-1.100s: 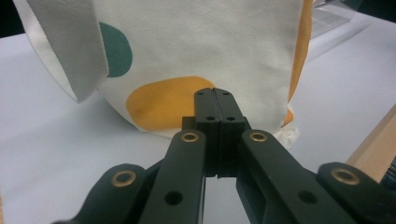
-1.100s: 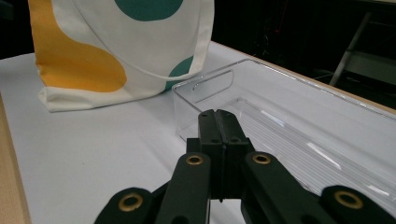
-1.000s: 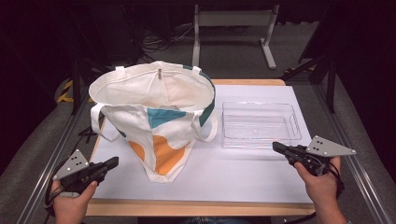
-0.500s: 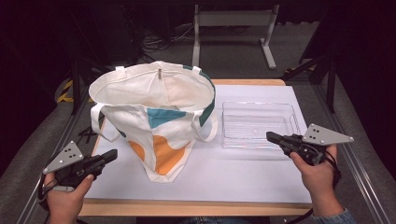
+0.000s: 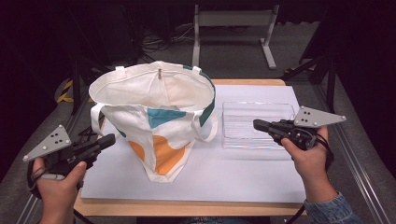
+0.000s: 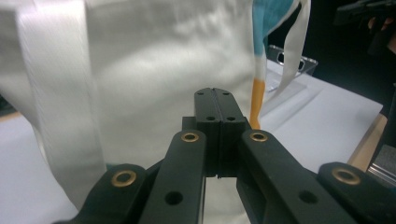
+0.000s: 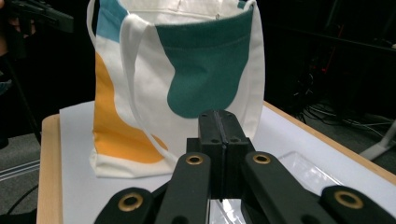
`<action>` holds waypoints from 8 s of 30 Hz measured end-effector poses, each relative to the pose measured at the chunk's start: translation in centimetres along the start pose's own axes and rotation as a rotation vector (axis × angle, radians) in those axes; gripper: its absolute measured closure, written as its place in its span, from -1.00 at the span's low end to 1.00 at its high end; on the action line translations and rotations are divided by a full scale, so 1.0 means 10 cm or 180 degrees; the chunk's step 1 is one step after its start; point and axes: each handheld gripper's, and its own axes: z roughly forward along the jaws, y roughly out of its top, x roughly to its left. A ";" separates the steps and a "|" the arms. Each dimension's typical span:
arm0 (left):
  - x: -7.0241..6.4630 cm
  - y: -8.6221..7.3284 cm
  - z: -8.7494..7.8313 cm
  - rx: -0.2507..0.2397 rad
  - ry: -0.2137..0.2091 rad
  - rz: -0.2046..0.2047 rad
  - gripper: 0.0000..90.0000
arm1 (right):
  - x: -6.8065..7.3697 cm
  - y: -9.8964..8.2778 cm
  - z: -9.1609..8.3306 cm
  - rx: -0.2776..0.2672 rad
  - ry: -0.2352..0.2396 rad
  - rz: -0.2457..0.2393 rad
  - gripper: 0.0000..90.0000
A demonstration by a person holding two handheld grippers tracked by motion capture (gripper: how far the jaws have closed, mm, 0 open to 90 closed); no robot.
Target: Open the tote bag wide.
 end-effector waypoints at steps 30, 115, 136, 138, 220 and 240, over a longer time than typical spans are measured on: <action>0.50 0.67 0.05 -0.0212 0.0274 -0.0002 1.00 | 0.00 0.76 0.76 -0.0046 0.0224 -0.0246 1.00; 0.81 -0.82 1.04 0.1010 0.0158 -0.0633 1.00 | 0.44 -0.74 1.80 0.1297 0.0232 -0.0129 1.00; 0.64 -0.63 0.79 0.0603 0.0223 -0.0396 1.00 | 0.48 -0.38 1.74 0.1021 0.0201 -0.0245 0.89; 0.60 -0.59 0.74 0.0523 0.0208 -0.0364 1.00 | 0.48 -0.32 1.76 0.0991 0.0222 -0.0251 0.86; 0.50 -0.55 0.77 0.0530 0.0163 -0.0309 0.97 | 1.31 -0.62 2.00 0.1181 0.1502 -0.0707 0.63; 0.45 -0.55 0.71 0.0495 0.0137 -0.0286 0.97 | 0.83 -0.11 2.11 0.0879 0.0873 -0.0557 1.00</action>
